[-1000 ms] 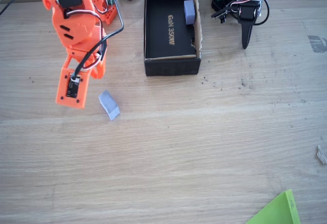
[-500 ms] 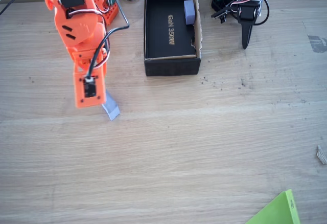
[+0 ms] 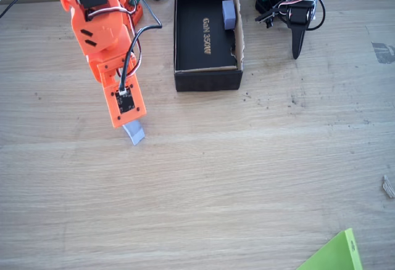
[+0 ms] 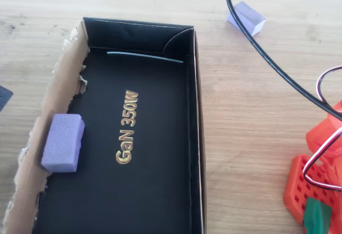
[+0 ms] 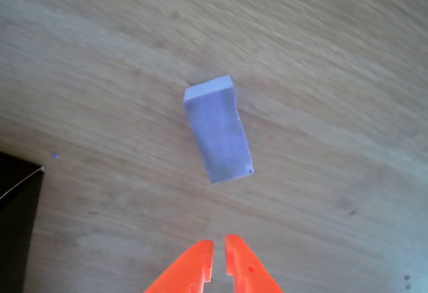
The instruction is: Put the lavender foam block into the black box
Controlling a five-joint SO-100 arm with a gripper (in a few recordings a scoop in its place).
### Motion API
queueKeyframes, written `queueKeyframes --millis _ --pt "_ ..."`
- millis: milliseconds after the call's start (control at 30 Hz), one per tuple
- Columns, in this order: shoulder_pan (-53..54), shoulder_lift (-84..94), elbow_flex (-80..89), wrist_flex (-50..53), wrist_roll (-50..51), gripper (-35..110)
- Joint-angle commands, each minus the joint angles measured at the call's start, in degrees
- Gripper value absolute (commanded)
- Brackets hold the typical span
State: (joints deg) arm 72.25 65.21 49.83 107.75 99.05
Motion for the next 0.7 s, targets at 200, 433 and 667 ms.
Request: queueKeyframes --millis 200,433,667 --pt "-0.18 1.49 -0.18 1.14 0.0 6" --pt "-0.35 1.49 -0.44 1.14 -1.05 27" --pt "-0.18 1.05 -0.53 1.14 -1.93 29"
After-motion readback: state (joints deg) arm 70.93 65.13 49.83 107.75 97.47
